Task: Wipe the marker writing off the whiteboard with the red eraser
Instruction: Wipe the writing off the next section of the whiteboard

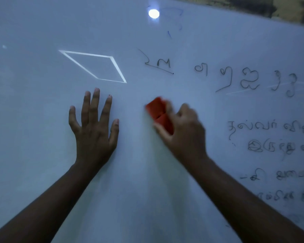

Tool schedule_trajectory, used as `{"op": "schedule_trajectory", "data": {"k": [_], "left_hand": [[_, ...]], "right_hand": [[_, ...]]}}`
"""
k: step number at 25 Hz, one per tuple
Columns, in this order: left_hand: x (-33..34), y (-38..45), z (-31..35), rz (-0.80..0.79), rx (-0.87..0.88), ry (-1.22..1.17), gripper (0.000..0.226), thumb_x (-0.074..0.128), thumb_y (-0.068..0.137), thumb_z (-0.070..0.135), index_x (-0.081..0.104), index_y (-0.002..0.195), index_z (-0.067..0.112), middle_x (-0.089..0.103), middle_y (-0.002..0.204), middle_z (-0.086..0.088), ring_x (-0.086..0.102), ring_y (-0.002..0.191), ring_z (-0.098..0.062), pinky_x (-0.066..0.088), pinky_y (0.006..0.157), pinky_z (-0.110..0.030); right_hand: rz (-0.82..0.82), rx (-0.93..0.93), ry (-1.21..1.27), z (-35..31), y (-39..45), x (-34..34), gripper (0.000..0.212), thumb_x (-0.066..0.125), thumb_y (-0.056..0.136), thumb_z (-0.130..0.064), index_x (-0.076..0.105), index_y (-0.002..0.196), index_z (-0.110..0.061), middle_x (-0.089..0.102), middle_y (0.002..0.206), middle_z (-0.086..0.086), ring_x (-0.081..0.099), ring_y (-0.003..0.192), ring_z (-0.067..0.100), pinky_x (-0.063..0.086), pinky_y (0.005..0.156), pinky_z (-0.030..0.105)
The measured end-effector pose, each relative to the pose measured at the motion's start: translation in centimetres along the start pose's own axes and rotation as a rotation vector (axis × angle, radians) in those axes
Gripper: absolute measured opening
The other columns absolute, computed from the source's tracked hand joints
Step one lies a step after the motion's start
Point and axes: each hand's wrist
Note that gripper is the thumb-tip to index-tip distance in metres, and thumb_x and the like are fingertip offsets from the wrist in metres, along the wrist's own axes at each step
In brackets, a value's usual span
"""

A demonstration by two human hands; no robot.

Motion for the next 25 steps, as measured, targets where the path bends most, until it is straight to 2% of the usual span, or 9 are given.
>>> {"op": "schedule_trajectory", "data": {"k": [3,5,7,10,13,16,19,22,25], "left_hand": [[0.2,2.4,-0.6,0.014,-0.018,-0.007,0.061,0.037,0.110,0.036,0.028,0.168,0.017,0.014,0.178,-0.010,0.008,0.165,-0.028,0.007,0.128,-0.064],[0.4,2.6,-0.9,-0.006,-0.016,0.008,0.062,0.035,0.110,0.038,0.026,0.169,0.018,0.012,0.178,-0.010,0.008,0.165,-0.027,0.007,0.128,-0.065],[0.6,2.3,-1.1,-0.023,0.001,0.035,0.064,0.033,0.110,0.041,0.023,0.169,0.018,0.010,0.178,-0.010,0.008,0.165,-0.028,0.007,0.128,-0.065],[0.7,2.2,-1.1,-0.006,0.013,0.056,0.064,0.035,0.109,0.040,0.025,0.169,0.017,0.011,0.178,-0.011,0.011,0.165,-0.029,0.009,0.129,-0.064],[0.6,2.2,-1.1,0.015,0.035,0.046,0.065,0.037,0.107,0.039,0.030,0.167,0.016,0.015,0.177,-0.011,0.016,0.164,-0.030,0.010,0.128,-0.064],[-0.4,2.8,-1.8,0.022,0.082,0.087,0.066,0.038,0.106,0.043,0.036,0.165,0.015,0.021,0.176,-0.011,0.023,0.162,-0.030,0.012,0.126,-0.066],[-0.9,6.3,-2.7,0.059,0.097,0.102,0.067,0.039,0.106,0.045,0.037,0.165,0.013,0.022,0.176,-0.010,0.021,0.163,-0.030,0.010,0.125,-0.064],[-0.1,11.1,-2.7,0.072,0.066,0.062,0.067,0.035,0.107,0.045,0.032,0.166,0.013,0.018,0.177,-0.009,0.016,0.164,-0.028,0.008,0.126,-0.063],[1.6,12.5,-2.4,0.075,0.064,0.087,0.067,0.030,0.109,0.043,0.026,0.168,0.013,0.015,0.178,-0.009,0.015,0.164,-0.027,0.009,0.126,-0.063]], "right_hand": [[-0.050,-0.273,0.016,-2.1,-2.5,1.3,0.070,0.063,0.089,-0.057,0.056,0.145,-0.015,0.053,0.096,0.009,0.051,0.079,0.025,0.046,0.059,0.036],[-0.030,-0.342,0.007,-1.6,-2.4,1.3,0.070,0.065,0.089,-0.059,0.058,0.144,-0.017,0.053,0.094,0.007,0.050,0.077,0.022,0.045,0.056,0.033],[0.012,-0.335,-0.040,-0.3,-1.1,0.9,0.069,0.062,0.090,-0.060,0.058,0.145,-0.018,0.052,0.093,0.006,0.050,0.076,0.023,0.041,0.055,0.031],[0.082,-0.143,-0.058,3.3,2.8,-0.4,0.068,0.058,0.093,-0.061,0.054,0.149,-0.022,0.049,0.091,0.005,0.049,0.078,0.023,0.039,0.057,0.029],[0.113,0.161,-0.025,8.5,5.3,-2.2,0.073,0.060,0.092,-0.064,0.047,0.154,-0.028,0.044,0.089,0.003,0.047,0.079,0.020,0.038,0.061,0.028],[0.200,0.365,0.034,12.3,4.5,-3.2,0.075,0.059,0.090,-0.064,0.049,0.153,-0.023,0.045,0.088,0.005,0.052,0.079,0.026,0.040,0.066,0.031],[0.263,0.450,0.063,13.1,4.3,-2.5,0.071,0.065,0.091,-0.058,0.056,0.148,-0.017,0.048,0.088,0.007,0.056,0.079,0.030,0.043,0.067,0.033],[0.296,0.512,0.112,11.4,6.8,-1.8,0.071,0.063,0.091,-0.061,0.058,0.145,-0.015,0.051,0.091,0.007,0.058,0.081,0.029,0.047,0.069,0.035],[0.315,0.475,0.100,7.4,9.1,-0.6,0.068,0.066,0.091,-0.058,0.060,0.143,-0.016,0.048,0.089,0.004,0.052,0.081,0.024,0.041,0.067,0.031]]}}
Point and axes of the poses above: each hand's wrist, its own y-axis towards the middle knuckle, its own x-axis out of the palm, z = x × y
